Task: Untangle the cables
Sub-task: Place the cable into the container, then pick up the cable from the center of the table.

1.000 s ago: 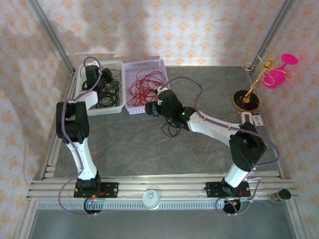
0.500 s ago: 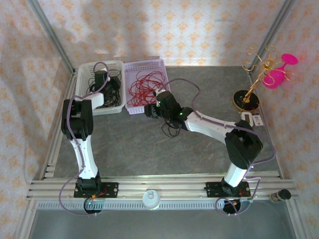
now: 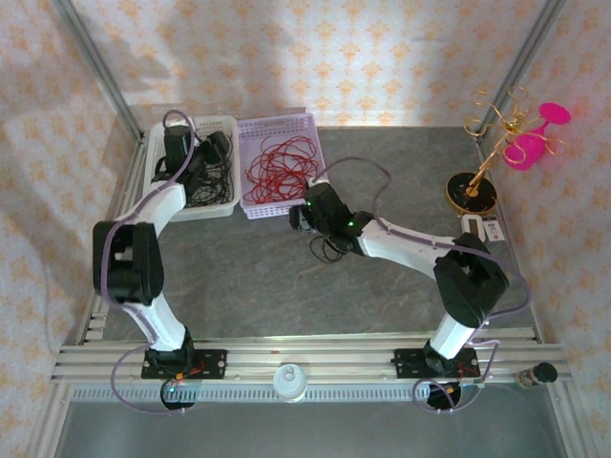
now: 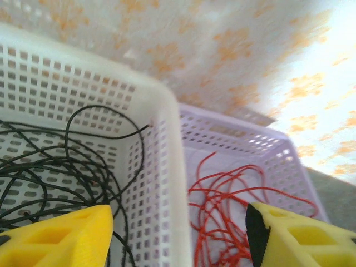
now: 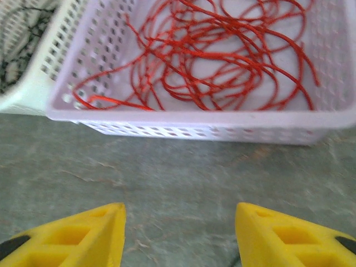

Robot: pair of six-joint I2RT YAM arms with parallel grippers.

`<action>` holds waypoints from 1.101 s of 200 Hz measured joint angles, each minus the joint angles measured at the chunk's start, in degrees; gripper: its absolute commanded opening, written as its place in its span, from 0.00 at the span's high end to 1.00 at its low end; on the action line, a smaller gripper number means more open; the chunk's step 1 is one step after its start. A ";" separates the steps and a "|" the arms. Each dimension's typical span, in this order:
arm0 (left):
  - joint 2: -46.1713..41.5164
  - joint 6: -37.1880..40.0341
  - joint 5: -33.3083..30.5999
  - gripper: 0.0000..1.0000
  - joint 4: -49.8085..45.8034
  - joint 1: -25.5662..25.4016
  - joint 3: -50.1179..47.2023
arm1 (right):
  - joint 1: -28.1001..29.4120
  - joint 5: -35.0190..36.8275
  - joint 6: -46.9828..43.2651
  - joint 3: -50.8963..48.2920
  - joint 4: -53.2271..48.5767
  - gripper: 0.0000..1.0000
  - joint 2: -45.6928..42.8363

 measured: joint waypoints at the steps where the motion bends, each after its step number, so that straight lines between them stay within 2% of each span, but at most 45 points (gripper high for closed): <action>1: -0.28 0.00 0.02 0.33 0.00 -0.02 -0.17 | -0.02 0.07 0.02 -0.11 -0.09 0.46 -0.07; 76: -19.52 0.48 -1.07 0.36 -4.04 -4.98 -19.19 | -3.91 4.92 2.16 -9.11 -6.93 0.47 -5.68; 105: -28.35 0.46 -2.34 0.34 -5.86 -9.46 -24.11 | -7.96 4.33 4.26 -13.18 -8.02 0.48 -9.14; 122: -32.26 0.24 -2.67 0.33 -6.25 -12.61 -27.23 | -10.62 2.67 5.22 -16.39 -7.32 0.48 -10.86; 151: -36.61 -1.53 -2.62 0.38 -6.93 -17.25 -34.38 | -14.12 -1.99 6.36 -18.88 -5.05 0.52 -10.32; 165: -37.97 -3.15 -2.60 0.38 -6.93 -19.98 -37.66 | -14.60 -4.31 6.32 -19.02 -2.51 0.58 -8.87; 189: -40.06 -5.75 -2.40 0.38 -6.80 -24.22 -41.70 | -14.97 -8.02 6.36 -19.06 1.64 0.61 -5.38; 220: -42.18 -8.28 -2.40 0.38 -6.45 -25.81 -44.83 | -14.99 -10.12 5.88 -19.17 5.73 0.68 -1.97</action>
